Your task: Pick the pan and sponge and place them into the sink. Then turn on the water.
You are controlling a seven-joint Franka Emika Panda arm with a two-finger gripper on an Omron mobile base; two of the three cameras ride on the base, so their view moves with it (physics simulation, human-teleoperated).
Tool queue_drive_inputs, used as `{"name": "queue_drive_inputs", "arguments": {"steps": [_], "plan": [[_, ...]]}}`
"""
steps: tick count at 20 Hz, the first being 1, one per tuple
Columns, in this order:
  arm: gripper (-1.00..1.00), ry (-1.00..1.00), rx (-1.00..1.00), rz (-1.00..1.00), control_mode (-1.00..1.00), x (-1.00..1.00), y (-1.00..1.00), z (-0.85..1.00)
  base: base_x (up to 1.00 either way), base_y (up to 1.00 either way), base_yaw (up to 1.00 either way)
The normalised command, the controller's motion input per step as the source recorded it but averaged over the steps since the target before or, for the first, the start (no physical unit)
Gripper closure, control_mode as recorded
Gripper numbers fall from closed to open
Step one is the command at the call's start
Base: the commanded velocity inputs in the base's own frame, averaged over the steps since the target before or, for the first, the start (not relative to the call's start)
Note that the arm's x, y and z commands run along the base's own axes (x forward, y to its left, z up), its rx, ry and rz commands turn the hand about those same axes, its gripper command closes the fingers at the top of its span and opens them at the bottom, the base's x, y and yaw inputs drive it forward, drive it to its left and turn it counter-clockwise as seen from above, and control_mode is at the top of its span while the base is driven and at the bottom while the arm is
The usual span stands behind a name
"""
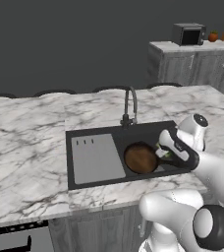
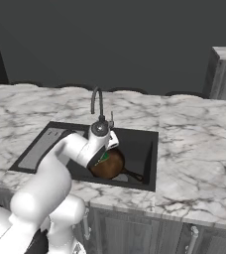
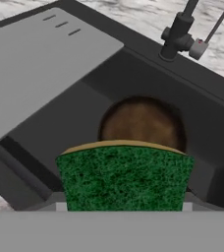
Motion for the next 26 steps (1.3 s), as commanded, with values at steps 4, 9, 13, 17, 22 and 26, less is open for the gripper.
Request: {"name": "queue_drive_inputs", "arguments": {"steps": [4, 9, 13, 17, 22, 26], "plan": [[1.00, 0.00, 0.00, 0.06, -1.00, 0.28, 0.00, -0.19, 0.00, 0.00, 0.00], [1.00, 0.00, 0.00, 0.06, -1.00, 0.24, 0.00, -0.17, 0.00, 0.00, 0.00], [1.00, 0.00, 0.00, 0.05, -1.00, 0.21, 0.00, -0.17, 0.00, 0.00, 0.00], [1.00, 0.02, 0.00, 0.04, -1.00, 0.21, 0.01, -0.14, 0.00, 0.00, 0.00], [1.00, 0.05, -0.02, 0.01, -1.00, 0.11, 0.00, -0.16, 0.00, 0.00, 0.00], [1.00, 0.04, -0.04, 0.00, -1.00, 0.08, 0.04, -0.19, 0.00, 0.00, 0.00]]}}
